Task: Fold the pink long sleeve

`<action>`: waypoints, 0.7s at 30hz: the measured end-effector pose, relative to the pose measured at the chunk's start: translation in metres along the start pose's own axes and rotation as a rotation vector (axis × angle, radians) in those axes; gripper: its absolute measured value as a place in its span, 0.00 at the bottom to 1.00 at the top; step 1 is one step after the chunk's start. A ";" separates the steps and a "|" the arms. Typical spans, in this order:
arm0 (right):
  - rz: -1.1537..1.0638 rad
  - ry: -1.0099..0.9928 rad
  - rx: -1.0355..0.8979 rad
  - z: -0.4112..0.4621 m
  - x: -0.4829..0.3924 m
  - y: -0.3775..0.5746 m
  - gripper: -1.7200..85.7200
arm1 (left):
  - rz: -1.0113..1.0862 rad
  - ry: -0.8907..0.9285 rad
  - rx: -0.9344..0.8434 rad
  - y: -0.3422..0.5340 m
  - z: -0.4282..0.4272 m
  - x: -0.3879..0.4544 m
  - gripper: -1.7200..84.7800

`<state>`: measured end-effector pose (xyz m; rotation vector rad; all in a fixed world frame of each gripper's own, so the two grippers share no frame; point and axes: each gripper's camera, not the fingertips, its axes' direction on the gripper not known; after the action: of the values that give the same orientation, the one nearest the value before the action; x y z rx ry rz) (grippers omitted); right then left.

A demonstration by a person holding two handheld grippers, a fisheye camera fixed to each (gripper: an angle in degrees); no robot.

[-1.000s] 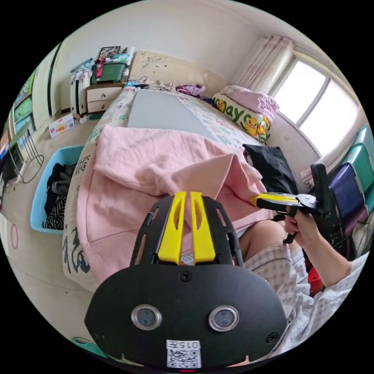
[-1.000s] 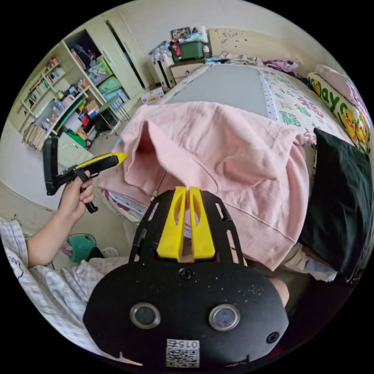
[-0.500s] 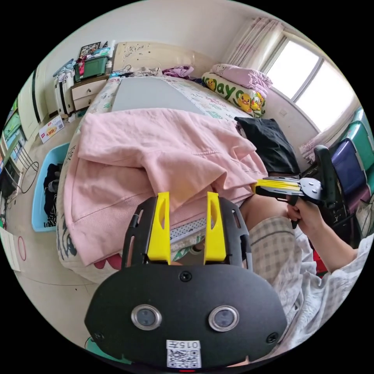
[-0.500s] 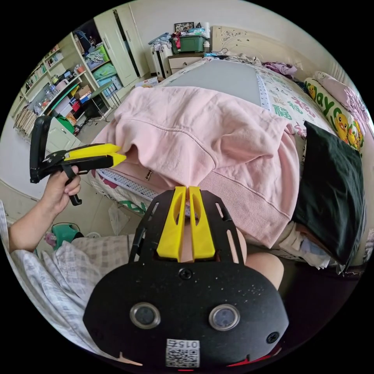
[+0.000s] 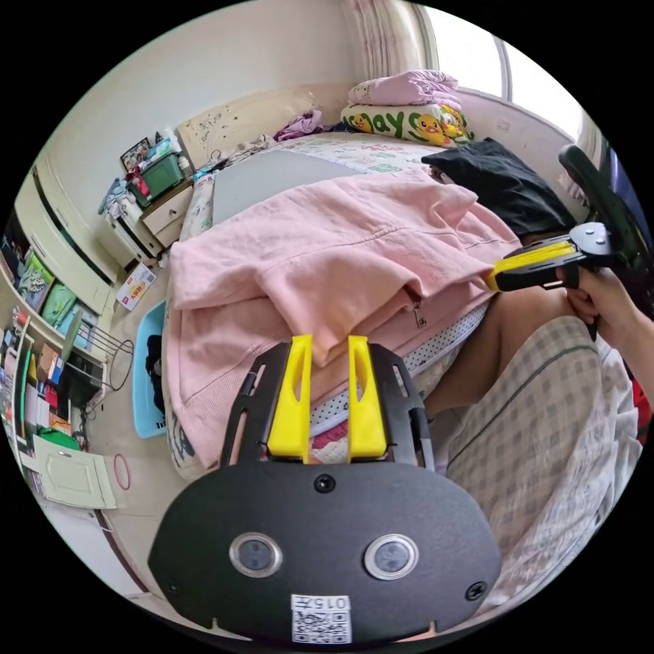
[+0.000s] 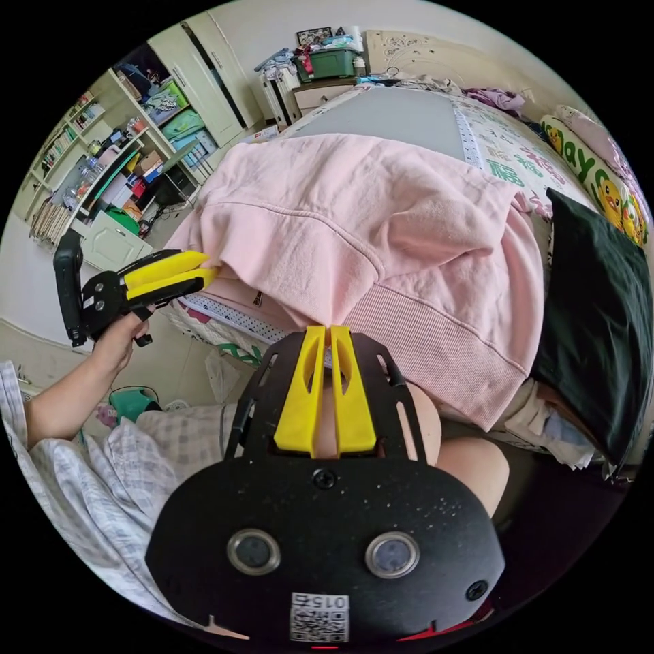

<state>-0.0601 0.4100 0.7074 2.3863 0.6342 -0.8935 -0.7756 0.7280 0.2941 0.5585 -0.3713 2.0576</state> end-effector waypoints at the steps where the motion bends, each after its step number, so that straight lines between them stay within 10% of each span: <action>1: 0.004 -0.008 0.001 -0.001 0.001 0.001 0.02 | -0.008 -0.005 -0.003 0.001 0.000 0.000 0.11; 21: 0.069 -0.122 0.131 -0.050 0.032 0.042 0.02 | -0.226 0.209 0.071 0.039 -0.011 -0.052 0.02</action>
<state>0.0087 0.4165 0.7301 2.4299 0.4558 -1.0700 -0.7878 0.6761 0.2557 0.4025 -0.1071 1.8936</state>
